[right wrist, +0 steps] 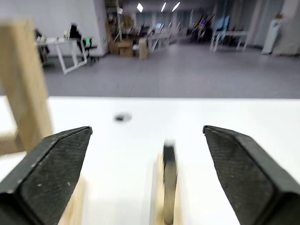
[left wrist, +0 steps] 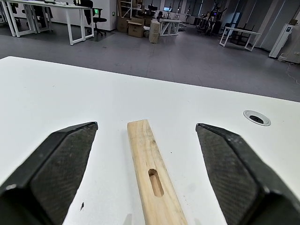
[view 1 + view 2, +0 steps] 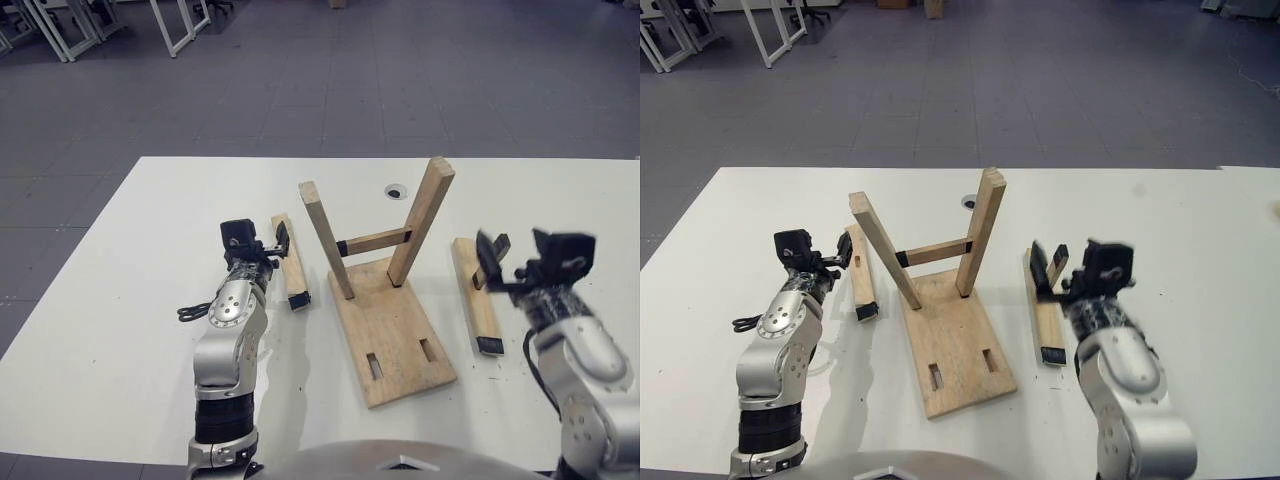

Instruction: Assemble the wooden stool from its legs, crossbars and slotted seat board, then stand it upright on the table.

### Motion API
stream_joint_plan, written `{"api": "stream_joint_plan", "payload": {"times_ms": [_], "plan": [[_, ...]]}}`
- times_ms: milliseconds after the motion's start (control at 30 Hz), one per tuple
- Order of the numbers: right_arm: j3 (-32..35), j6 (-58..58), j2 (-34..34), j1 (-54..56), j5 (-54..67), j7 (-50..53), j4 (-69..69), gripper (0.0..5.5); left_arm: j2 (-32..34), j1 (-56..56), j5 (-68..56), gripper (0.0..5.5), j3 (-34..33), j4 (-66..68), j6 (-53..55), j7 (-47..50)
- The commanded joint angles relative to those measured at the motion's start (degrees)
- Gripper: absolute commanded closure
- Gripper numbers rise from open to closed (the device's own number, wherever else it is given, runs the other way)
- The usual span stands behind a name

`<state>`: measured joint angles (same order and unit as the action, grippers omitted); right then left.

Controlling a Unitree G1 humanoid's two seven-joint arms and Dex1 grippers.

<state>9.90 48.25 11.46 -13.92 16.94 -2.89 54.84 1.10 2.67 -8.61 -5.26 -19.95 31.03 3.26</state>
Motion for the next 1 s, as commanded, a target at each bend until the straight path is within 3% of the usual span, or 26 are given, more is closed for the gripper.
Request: {"api": "stream_joint_plan", "payload": {"times_ms": [33,167,433,700,1000], "plan": [[-4.23,-6.41,1.87,-9.37,-5.41,-0.72,-2.42,0.44,0.02,-0.34,0.32,1.61,0.02,-0.91,0.83,0.25],[-3.78,-8.70,2.58,-7.89,-7.90,-1.19,-13.31,0.34,0.35,0.76,0.22,1.61,0.16,-0.61,1.45,-0.06],[-3.08,1.82,3.43,-4.98,-6.35,-3.75,-23.83,0.34,0.99,1.59,0.08,1.61,0.16,-0.38,2.05,-0.47],[-6.09,7.18,7.70,-6.16,-8.02,-5.10,-22.25,1.73,0.90,1.11,0.18,1.61,-0.01,-0.95,2.39,-0.17],[-3.89,6.60,7.52,-4.53,-7.34,-6.67,-24.29,3.41,1.34,0.68,0.56,1.61,-0.16,-0.83,2.70,-0.16]]}}
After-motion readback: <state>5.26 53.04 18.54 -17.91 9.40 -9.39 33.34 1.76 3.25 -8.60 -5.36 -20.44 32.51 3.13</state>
